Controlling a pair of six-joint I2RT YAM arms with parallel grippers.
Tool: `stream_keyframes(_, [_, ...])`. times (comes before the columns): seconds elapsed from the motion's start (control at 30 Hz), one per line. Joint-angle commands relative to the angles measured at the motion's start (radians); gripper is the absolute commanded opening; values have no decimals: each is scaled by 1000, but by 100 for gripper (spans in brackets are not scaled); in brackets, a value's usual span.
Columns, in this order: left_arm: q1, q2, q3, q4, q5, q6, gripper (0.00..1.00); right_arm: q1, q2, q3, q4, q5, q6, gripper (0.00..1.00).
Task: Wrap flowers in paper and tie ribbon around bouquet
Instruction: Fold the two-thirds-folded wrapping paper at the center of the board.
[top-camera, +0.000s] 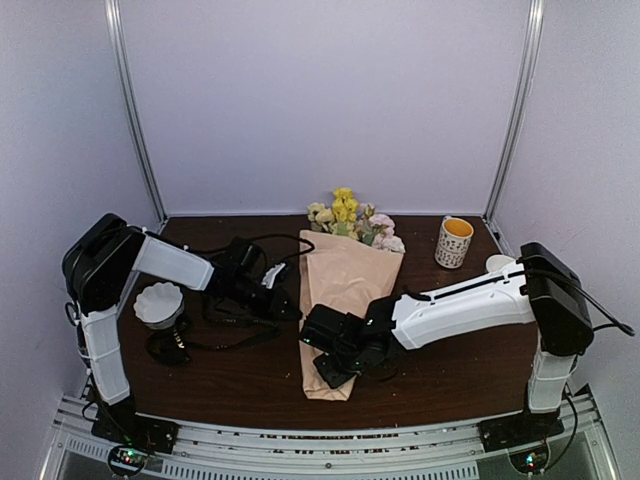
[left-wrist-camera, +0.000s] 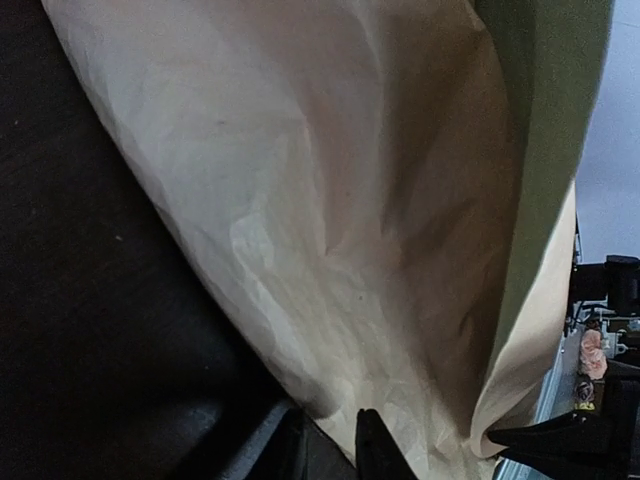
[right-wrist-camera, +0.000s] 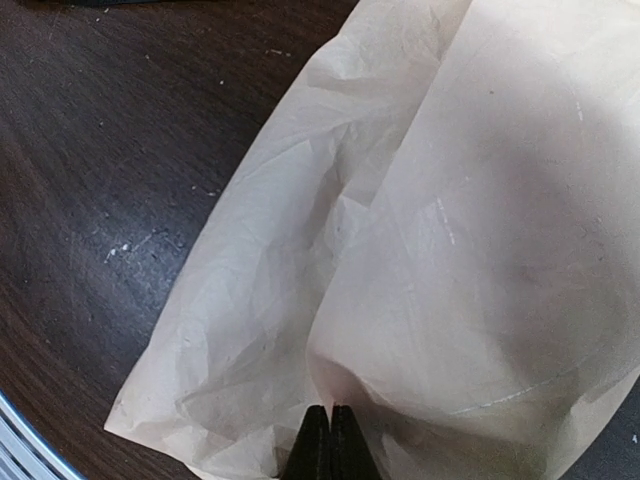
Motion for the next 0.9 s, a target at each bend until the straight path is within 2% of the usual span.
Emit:
stream_keyframes(0.0, [-11, 8, -44, 95, 38, -58, 20, -15, -33, 20, 14, 24, -20, 0])
stream_keyframes(0.13, [-33, 64, -40, 132, 51, -105, 13, -15, -16, 77, 0, 28, -69, 0])
stream_keyframes(0.27, [-63, 88, -5, 118, 47, -108, 12, -14, -18, 95, 22, 19, -105, 0])
stream_keyframes(0.53, [-78, 103, 1, 132, 49, -122, 9, -13, 46, 101, 127, -107, -155, 0])
stream_keyframes(0.87, [-70, 83, -11, 151, 52, -119, 12, -23, 116, 53, 178, -113, -126, 0])
